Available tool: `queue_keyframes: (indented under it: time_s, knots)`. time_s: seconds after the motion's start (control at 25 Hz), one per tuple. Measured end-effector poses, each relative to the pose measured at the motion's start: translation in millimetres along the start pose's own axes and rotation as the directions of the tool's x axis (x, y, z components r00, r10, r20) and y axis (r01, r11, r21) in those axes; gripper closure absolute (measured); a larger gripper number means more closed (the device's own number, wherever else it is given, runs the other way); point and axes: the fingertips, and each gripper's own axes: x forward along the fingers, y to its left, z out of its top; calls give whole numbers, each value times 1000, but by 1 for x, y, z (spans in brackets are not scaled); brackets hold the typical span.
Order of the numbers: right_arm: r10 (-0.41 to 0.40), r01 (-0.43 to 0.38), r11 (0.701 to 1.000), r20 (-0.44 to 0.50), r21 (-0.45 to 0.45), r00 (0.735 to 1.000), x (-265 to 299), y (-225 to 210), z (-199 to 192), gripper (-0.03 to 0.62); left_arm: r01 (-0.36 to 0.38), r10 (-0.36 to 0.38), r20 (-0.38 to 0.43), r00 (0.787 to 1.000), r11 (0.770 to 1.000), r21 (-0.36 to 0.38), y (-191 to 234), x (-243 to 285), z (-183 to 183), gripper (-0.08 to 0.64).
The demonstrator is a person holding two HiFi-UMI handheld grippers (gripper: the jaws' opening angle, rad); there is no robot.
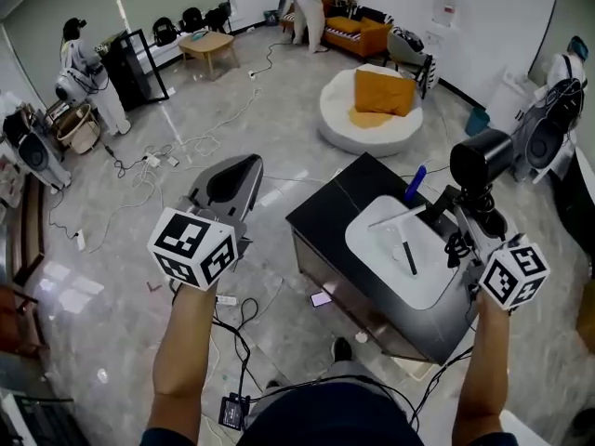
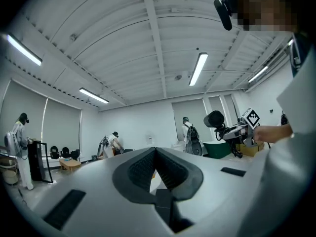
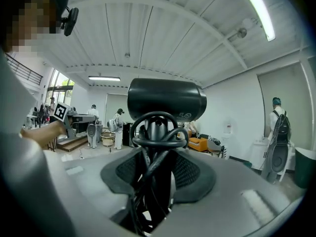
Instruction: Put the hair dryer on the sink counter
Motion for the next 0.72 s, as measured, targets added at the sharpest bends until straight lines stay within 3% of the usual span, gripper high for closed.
queue_keyframes:
  time_s: [0.4, 0.72]
  knots:
    - [103, -103, 995, -35, 10, 994, 79, -45, -9, 422, -107, 107, -29, 994, 994, 7, 18, 44, -12, 554]
    - [187, -186, 982, -63, 15, 980, 130, -49, -18, 422, -189, 189, -46, 981, 982, -1, 31, 49, -23, 554]
